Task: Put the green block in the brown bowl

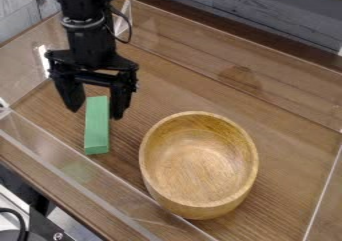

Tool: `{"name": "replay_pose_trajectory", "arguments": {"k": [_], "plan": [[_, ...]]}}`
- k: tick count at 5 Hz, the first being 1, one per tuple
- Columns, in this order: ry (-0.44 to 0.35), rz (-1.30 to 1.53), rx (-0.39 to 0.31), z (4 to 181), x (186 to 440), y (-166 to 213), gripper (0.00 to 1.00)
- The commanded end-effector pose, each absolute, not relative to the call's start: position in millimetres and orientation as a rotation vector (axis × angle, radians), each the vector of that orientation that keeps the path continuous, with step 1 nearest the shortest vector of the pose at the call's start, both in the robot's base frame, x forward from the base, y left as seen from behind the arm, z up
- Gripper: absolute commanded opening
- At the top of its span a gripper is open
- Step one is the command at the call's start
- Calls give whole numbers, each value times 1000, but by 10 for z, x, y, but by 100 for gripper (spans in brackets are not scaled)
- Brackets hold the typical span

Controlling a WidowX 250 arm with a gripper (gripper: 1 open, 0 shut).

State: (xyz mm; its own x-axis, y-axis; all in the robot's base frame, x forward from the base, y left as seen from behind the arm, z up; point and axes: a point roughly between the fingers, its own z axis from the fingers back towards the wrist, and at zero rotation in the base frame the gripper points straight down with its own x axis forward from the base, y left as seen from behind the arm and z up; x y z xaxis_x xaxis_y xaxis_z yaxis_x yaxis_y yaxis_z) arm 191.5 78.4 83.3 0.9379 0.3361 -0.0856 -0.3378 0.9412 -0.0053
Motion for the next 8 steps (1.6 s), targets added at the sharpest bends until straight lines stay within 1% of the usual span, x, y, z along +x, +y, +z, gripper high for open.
{"name": "replay_pose_trajectory", "arguments": {"k": [1,5,7,8], "plan": [[57,385,-18,844,1938,845,100],[60,433,-67,698,1949,944,100],[57,439,-83,668,1968,985,100],[55,445,-88,613,1973,973,100]]}}
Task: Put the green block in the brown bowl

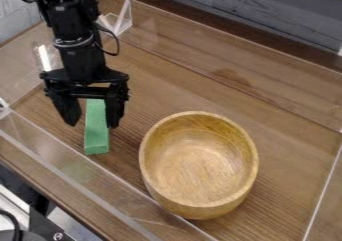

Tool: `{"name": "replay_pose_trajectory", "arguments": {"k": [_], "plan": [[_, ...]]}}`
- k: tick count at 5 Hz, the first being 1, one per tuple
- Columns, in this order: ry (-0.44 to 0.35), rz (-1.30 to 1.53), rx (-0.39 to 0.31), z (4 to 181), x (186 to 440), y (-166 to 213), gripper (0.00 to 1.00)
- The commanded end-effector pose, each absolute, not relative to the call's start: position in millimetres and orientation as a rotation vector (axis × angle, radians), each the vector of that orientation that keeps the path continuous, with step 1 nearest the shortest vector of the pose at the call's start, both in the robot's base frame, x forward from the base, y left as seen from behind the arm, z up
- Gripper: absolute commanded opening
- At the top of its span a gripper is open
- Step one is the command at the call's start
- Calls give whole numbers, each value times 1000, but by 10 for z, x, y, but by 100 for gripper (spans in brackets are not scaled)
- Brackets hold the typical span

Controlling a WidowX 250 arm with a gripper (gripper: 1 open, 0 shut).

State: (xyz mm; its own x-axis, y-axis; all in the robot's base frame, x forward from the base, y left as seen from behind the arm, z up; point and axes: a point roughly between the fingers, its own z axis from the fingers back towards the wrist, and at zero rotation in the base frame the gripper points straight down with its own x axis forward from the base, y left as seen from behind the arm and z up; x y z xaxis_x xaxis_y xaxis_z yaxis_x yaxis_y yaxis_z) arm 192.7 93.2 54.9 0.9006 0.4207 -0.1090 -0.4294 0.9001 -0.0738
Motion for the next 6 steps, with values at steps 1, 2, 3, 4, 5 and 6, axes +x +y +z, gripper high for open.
{"name": "replay_pose_trajectory", "arguments": {"k": [1,2,3,4,5,6], "plan": [[54,452,-92,556,1977,963,100],[52,461,-97,494,1978,953,100],[48,468,-101,424,1980,943,100],[46,476,-106,365,1979,934,100],[43,482,-110,316,1981,927,100],[41,485,-114,281,1992,918,0]]}}
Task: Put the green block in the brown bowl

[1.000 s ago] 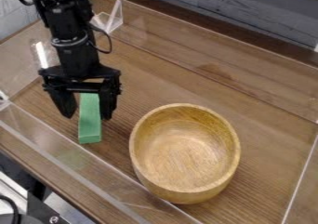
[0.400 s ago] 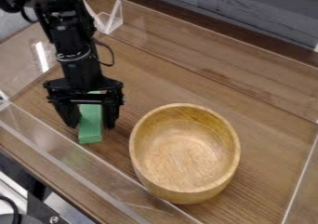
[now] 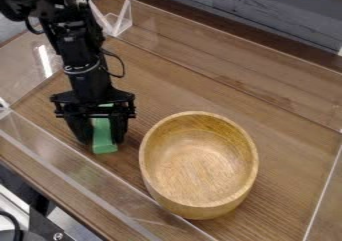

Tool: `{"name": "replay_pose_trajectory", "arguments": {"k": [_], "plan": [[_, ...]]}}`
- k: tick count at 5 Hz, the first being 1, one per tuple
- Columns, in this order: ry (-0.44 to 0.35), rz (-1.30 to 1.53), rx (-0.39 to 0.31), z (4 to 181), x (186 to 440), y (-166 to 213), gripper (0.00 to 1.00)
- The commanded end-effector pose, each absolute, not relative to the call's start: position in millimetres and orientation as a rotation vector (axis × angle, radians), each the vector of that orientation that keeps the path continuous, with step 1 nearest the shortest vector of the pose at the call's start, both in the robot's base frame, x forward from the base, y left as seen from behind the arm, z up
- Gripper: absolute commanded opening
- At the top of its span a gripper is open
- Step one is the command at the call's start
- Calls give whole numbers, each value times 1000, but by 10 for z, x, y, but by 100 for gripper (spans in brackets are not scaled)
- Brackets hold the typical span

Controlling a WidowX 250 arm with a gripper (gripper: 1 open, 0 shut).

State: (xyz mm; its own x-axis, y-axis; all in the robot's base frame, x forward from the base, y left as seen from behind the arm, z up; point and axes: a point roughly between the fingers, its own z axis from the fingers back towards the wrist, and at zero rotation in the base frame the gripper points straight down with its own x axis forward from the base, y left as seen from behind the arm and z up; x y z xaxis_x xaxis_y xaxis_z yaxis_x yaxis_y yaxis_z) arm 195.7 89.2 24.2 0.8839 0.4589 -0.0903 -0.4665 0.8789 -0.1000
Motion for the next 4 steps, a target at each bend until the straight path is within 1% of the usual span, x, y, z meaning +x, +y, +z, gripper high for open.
{"name": "replay_pose_trajectory", "arguments": {"k": [1,4], "plan": [[42,476,-112,287,1995,905,0],[53,437,-97,405,1997,855,0]]}}
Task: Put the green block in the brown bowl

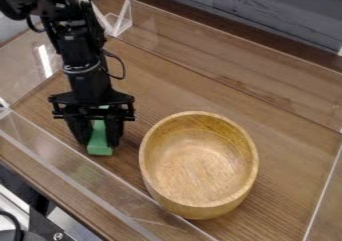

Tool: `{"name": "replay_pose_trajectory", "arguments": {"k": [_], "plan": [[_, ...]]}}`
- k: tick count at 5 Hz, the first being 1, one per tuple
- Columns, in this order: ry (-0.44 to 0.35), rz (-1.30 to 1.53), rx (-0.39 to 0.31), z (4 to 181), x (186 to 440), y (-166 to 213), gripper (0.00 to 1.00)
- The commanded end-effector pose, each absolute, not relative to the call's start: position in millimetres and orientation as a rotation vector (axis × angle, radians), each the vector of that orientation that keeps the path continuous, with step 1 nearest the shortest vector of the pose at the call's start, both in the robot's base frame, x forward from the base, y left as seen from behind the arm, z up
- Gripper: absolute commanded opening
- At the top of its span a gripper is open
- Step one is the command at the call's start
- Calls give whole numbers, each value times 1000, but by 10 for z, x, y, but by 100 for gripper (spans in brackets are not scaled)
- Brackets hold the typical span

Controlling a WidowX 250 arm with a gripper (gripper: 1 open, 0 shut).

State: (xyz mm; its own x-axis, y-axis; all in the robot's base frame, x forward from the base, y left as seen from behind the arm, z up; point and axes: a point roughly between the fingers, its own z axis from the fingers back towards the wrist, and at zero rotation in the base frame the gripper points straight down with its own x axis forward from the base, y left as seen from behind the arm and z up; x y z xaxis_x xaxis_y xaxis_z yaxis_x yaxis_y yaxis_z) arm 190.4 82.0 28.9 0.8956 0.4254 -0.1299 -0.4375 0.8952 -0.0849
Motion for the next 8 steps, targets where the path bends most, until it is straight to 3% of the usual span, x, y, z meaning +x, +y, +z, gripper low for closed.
{"name": "replay_pose_trajectory", "arguments": {"k": [1,4,8], "plan": [[55,424,-92,468,2001,839,0],[47,383,-83,764,2036,748,0],[37,233,-86,1438,2090,371,0]]}}
